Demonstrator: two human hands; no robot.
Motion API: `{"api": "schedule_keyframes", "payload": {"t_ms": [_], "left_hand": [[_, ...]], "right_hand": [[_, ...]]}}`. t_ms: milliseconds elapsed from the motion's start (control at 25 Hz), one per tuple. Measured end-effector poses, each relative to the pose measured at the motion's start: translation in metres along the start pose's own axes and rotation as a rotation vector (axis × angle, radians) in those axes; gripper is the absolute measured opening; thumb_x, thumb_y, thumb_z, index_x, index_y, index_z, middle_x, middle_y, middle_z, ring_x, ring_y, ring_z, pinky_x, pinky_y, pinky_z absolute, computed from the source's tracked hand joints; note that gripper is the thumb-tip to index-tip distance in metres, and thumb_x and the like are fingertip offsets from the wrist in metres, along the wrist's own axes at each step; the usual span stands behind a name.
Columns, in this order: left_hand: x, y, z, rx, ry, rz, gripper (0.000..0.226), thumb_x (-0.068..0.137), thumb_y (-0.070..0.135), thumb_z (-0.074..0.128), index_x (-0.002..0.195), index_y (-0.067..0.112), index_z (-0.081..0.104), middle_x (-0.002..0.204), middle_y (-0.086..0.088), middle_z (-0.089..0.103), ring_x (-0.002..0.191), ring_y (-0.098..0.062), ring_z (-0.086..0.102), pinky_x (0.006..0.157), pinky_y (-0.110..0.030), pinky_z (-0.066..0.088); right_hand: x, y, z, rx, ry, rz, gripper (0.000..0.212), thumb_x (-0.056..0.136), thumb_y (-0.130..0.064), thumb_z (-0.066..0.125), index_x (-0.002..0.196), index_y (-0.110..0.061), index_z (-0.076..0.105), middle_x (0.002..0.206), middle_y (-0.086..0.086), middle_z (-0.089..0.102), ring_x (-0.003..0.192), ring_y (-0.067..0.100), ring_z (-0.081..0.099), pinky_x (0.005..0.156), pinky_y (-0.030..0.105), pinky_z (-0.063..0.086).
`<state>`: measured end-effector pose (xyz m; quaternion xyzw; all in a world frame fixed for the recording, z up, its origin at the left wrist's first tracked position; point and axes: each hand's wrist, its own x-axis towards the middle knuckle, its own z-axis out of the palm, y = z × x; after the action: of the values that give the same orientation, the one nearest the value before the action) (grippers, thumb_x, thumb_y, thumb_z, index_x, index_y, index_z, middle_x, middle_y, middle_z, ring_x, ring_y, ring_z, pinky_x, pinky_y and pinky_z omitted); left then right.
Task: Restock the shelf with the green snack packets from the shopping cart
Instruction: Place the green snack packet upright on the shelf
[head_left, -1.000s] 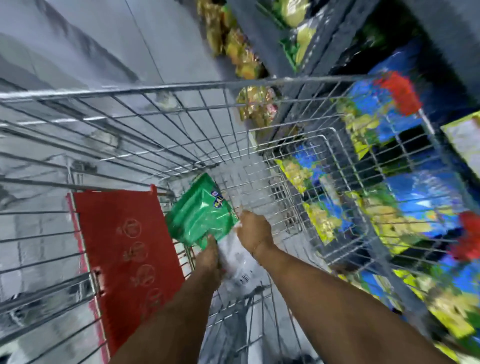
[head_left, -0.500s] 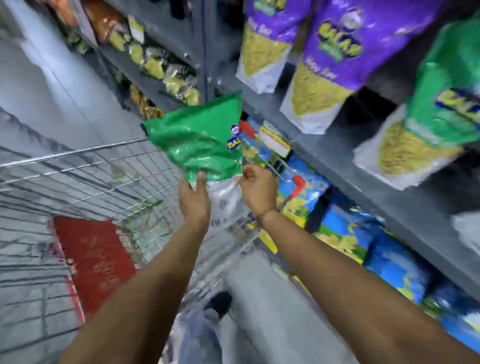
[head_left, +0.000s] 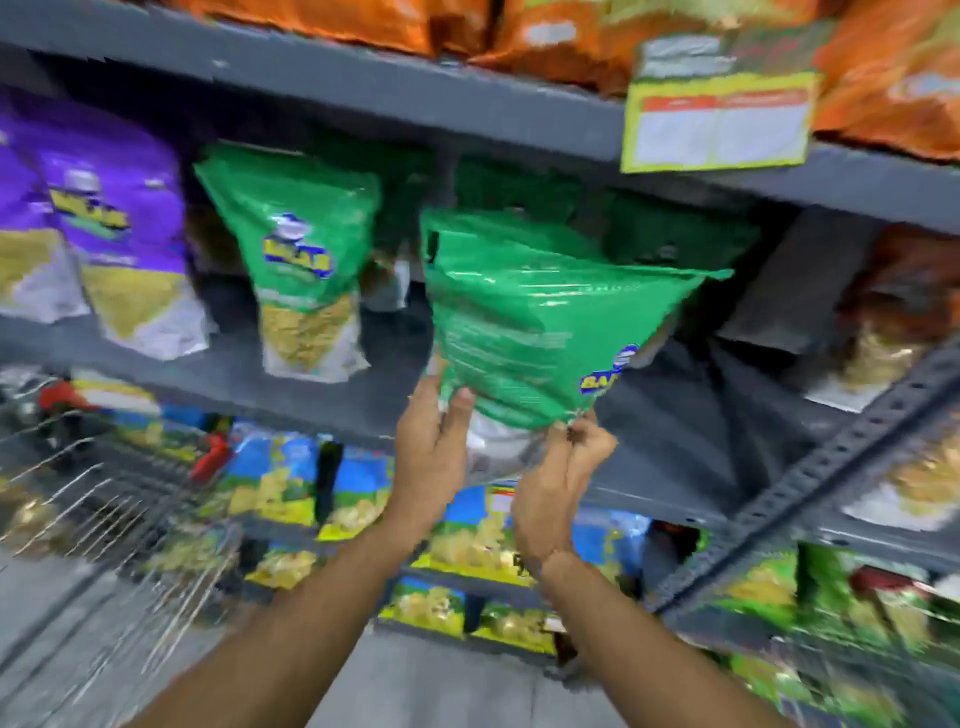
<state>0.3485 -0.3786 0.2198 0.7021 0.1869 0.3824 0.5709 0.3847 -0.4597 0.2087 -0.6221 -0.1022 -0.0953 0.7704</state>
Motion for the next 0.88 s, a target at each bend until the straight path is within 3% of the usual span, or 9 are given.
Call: {"api": "schedule_keyframes", "payload": {"t_ms": [160,280,440,520,560,640,760,840,880], "left_hand": [[0.027,-0.001,0.096,-0.007,-0.308,-0.025,0.047,0.084,0.037,0.046,0.113,0.001,0.052,0.104,-0.025,0.063,0.093,-0.025,0.058,0.077,-0.028,0.04],[0.054,-0.021,0.146,0.097,-0.447,-0.142,0.046,0.085,0.037,0.049,0.114,0.001,0.049,0.123,-0.024,0.057,0.114,-0.032,0.053,0.094,-0.04,0.041],[0.056,-0.043,0.164,0.083,-0.373,-0.204,0.035,0.088,0.03,0.05,0.11,0.003,0.048,0.114,-0.024,0.058,0.108,-0.034,0.054,0.084,-0.036,0.04],[0.04,-0.045,0.163,0.069,-0.329,-0.065,0.035,0.086,0.034,0.052,0.107,0.006,0.049,0.11,-0.021,0.058,0.107,-0.029,0.054,0.084,-0.028,0.038],[0.031,-0.044,0.161,0.026,-0.35,-0.015,0.036,0.084,0.038,0.051,0.107,0.01,0.051,0.11,-0.013,0.059,0.108,-0.019,0.053,0.087,-0.02,0.038],[0.017,-0.036,0.155,-0.052,-0.442,0.016,0.029,0.079,0.046,0.044,0.091,0.022,0.056,0.096,0.007,0.061,0.094,0.008,0.053,0.083,-0.007,0.038],[0.026,-0.038,0.15,-0.043,-0.323,-0.033,0.027,0.085,0.047,0.041,0.064,0.03,0.046,0.067,0.007,0.054,0.067,-0.001,0.051,0.072,-0.024,0.041],[0.052,-0.043,0.153,0.003,-0.217,-0.098,0.029,0.079,0.055,0.048,0.079,0.026,0.048,0.08,-0.007,0.055,0.077,-0.012,0.052,0.076,-0.037,0.042],[0.065,-0.046,0.156,0.023,-0.303,-0.149,0.042,0.075,0.057,0.052,0.103,0.025,0.049,0.106,-0.011,0.057,0.099,-0.017,0.054,0.088,-0.039,0.043]], "right_hand": [[0.068,0.004,-0.05,-0.067,0.274,0.008,0.012,0.083,-0.019,0.036,0.078,-0.029,0.031,0.112,0.01,0.041,0.093,0.014,0.046,0.081,0.023,0.036],[0.113,0.017,-0.073,-0.189,0.287,0.062,0.007,0.088,-0.014,0.038,0.086,-0.018,0.033,0.128,0.018,0.046,0.109,0.026,0.048,0.088,0.032,0.037],[0.135,0.035,-0.084,-0.506,0.272,0.051,0.018,0.087,-0.019,0.042,0.098,-0.009,0.053,0.138,0.023,0.046,0.128,0.037,0.04,0.102,0.038,0.03],[0.14,0.034,-0.075,-0.557,0.451,0.248,0.031,0.09,-0.024,0.045,0.115,-0.01,0.057,0.133,0.021,0.047,0.124,0.038,0.041,0.101,0.037,0.031],[0.145,0.032,-0.07,-0.47,0.44,0.411,0.035,0.092,-0.028,0.043,0.122,-0.013,0.053,0.129,0.021,0.049,0.122,0.038,0.043,0.104,0.04,0.033],[0.165,0.035,-0.076,-0.182,0.318,0.402,0.031,0.092,-0.026,0.043,0.114,-0.011,0.057,0.114,0.016,0.062,0.107,0.032,0.056,0.1,0.045,0.044],[0.177,0.021,-0.101,0.107,0.394,0.436,0.026,0.097,-0.019,0.039,0.084,-0.016,0.061,0.063,-0.009,0.067,0.059,0.008,0.057,0.06,0.013,0.05],[0.16,0.018,-0.108,0.051,0.492,0.407,0.036,0.099,-0.031,0.032,0.109,-0.012,0.061,0.088,-0.006,0.065,0.082,0.007,0.057,0.077,0.014,0.043],[0.146,0.02,-0.104,0.019,0.503,0.397,0.043,0.099,-0.036,0.029,0.121,-0.01,0.054,0.106,-0.005,0.056,0.099,0.008,0.05,0.09,0.019,0.038]]}}
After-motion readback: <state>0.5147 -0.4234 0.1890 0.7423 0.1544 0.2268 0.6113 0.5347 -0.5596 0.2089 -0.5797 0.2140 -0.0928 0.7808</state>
